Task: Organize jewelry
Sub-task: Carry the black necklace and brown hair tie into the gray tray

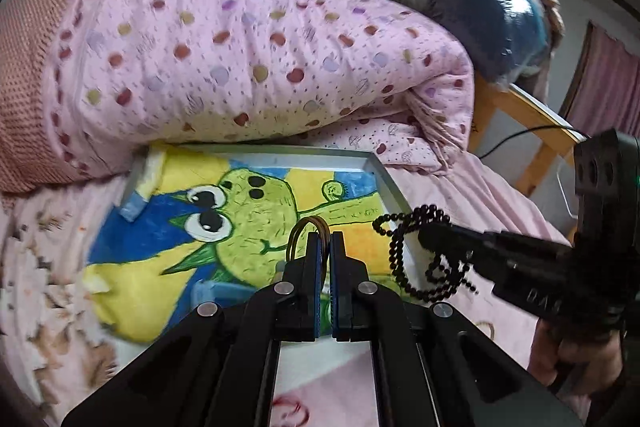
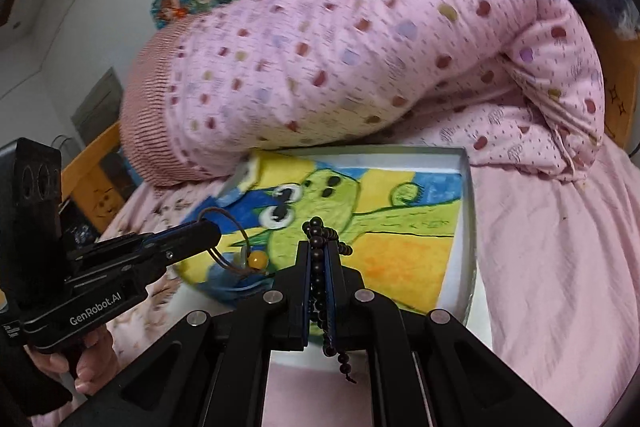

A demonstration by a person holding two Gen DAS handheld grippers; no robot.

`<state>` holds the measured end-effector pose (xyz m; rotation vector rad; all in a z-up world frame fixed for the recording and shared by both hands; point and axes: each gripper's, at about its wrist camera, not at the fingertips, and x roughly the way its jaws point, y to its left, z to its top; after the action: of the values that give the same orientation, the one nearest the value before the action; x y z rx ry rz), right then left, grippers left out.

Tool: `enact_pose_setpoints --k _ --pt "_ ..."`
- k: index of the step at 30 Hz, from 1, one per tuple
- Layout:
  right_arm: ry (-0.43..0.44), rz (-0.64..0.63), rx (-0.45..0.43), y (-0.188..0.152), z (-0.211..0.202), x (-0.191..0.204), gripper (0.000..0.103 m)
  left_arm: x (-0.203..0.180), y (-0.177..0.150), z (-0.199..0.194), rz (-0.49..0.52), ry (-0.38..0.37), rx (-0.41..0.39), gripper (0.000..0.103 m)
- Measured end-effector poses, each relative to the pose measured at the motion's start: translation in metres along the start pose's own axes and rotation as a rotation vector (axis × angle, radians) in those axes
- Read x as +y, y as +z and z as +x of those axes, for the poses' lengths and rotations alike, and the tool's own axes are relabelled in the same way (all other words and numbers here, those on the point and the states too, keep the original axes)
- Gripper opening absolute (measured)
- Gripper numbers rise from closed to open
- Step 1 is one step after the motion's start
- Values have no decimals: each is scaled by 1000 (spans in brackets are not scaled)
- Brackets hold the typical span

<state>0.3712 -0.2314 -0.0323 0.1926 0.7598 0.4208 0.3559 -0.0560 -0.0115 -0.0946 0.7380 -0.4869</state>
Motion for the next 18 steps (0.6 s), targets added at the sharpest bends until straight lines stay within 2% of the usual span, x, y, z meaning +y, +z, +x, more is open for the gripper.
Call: enact_pose_setpoints --k 8,18 --pt "-34 22 67 -17 29 -24 7 17 -16 45 -41 -6 104 2" --pt "-80 38 103 -27 36 -40 10 29 -24 61 -95 1 163 3"
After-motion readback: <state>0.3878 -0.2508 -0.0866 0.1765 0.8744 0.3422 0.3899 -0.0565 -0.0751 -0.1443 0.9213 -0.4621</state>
